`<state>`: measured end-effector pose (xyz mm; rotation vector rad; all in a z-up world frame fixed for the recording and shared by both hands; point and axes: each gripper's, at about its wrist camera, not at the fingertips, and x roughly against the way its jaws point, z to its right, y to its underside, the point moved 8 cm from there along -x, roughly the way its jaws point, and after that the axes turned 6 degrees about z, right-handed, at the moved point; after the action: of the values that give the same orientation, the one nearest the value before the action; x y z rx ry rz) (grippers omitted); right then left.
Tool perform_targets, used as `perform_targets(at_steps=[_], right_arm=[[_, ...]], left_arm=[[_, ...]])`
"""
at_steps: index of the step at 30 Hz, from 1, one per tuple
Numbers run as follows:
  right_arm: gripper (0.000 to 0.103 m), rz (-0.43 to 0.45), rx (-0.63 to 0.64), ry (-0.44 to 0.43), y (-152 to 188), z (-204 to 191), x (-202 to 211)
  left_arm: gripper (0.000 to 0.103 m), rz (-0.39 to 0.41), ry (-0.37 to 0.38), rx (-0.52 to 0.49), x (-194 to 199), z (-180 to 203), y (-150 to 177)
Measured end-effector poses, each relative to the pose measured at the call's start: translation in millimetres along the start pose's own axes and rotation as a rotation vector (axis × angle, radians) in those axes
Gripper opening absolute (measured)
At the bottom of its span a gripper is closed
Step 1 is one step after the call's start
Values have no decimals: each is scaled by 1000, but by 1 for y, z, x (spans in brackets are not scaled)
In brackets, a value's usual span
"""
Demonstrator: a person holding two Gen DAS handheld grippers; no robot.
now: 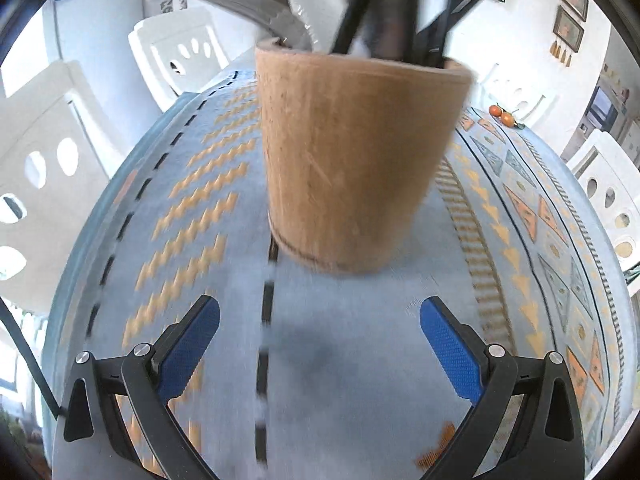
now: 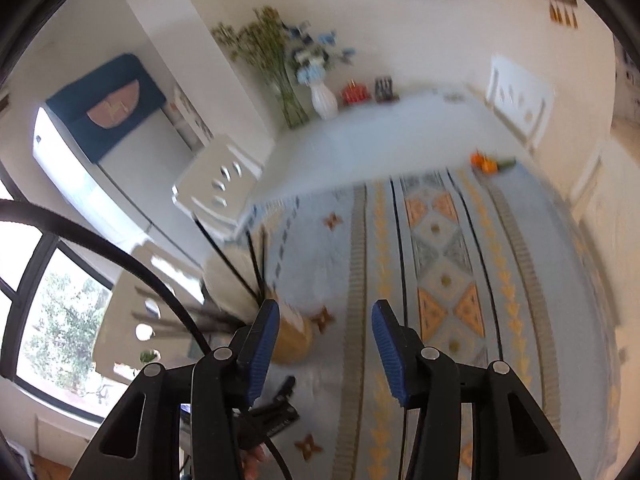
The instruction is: Organize utensils
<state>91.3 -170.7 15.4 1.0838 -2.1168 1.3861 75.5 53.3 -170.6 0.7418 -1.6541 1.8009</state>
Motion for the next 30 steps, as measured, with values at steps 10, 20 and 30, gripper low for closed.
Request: perform_targets(at_steps=[10, 20, 30], right_arm=[[46, -260, -35, 20, 84, 23, -20], [46, -41, 178, 146, 55, 23, 32], [47, 10, 300, 240, 55, 31, 43]], left_arm=[[101, 23, -19, 14, 74, 28, -13], [101, 113, -126, 27, 120, 65, -62], [101, 120, -125, 14, 140, 94, -60]])
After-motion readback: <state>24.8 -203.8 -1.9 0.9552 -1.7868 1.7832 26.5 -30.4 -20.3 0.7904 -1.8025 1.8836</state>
